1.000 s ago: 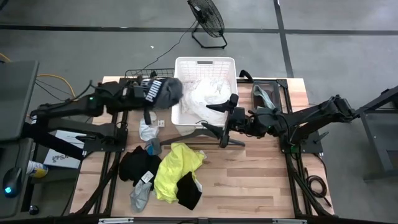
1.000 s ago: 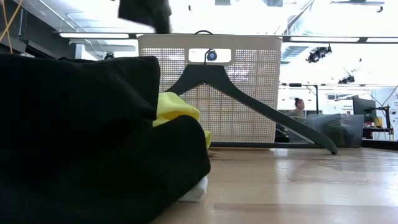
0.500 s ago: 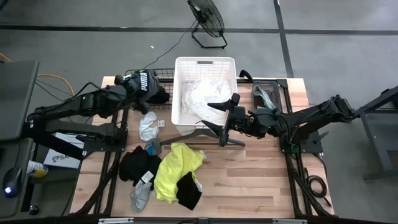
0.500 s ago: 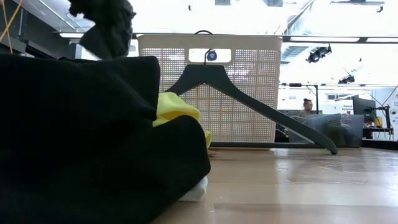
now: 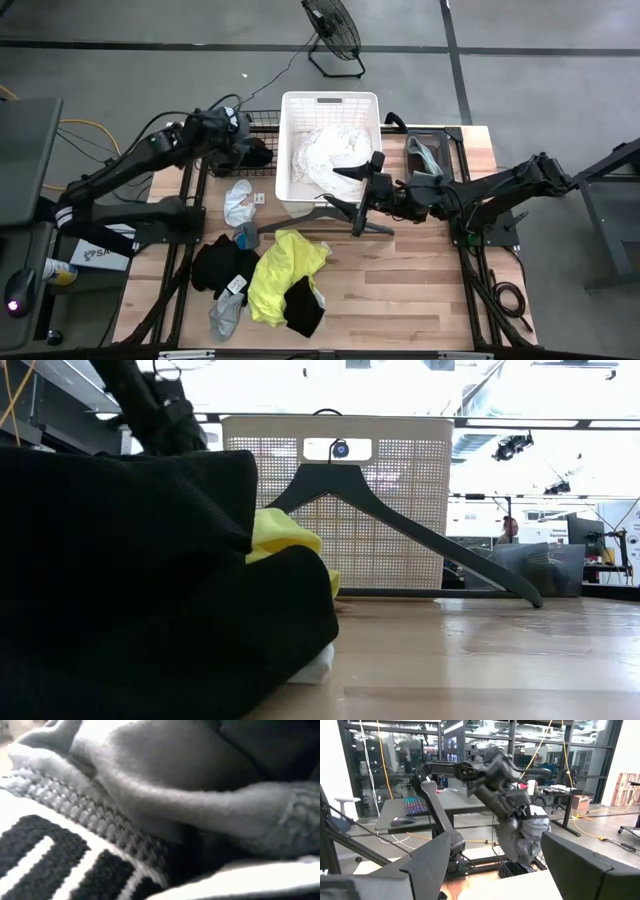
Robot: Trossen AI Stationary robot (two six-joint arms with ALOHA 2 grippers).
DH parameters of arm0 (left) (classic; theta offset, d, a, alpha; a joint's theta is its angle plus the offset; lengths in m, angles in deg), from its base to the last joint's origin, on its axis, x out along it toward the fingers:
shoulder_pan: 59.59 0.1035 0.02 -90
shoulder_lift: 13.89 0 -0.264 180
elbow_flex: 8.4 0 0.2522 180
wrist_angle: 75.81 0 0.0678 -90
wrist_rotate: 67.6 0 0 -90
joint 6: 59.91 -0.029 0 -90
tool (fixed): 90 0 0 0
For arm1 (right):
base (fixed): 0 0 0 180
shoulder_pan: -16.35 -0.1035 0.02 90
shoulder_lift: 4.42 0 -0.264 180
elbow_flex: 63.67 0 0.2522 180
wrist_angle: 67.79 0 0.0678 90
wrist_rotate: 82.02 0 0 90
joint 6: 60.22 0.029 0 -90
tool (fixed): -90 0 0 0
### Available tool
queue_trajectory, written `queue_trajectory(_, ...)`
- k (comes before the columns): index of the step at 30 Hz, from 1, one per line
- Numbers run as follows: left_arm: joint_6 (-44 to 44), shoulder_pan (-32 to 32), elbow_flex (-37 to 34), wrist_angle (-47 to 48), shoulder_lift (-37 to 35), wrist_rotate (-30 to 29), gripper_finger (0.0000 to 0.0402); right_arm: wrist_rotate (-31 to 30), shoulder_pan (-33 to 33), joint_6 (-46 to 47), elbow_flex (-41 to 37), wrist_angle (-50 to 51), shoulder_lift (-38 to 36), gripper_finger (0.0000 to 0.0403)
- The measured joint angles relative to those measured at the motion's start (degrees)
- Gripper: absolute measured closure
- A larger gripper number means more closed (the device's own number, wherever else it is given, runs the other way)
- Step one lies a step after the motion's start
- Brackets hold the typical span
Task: Pick & Place Cloths
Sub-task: Put the grey underwear into the wire basket
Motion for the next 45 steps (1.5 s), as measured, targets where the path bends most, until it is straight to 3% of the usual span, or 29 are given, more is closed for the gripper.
queue_trajectory(11,-4.72,11.84,0.00,-1.54,10.56,9.29,0.0380,0.00,0.00,2.79,0.00,2.81,0.00,0.0101)
queue_trajectory(19,-7.30,16.31,-0.01,-2.14,17.10,14.49,0.0380,0.02,0.00,3.02,0.00,3.12,0.00,0.0101)
queue_trajectory(27,-7.61,16.76,0.00,-1.80,22.56,16.96,0.0364,0.03,0.00,5.67,0.00,5.07,0.00,0.0101)
queue_trajectory(45,-9.10,16.78,-1.17,-1.25,30.36,21.15,0.0369,0.66,-0.07,7.50,0.00,6.17,0.00,0.0101)
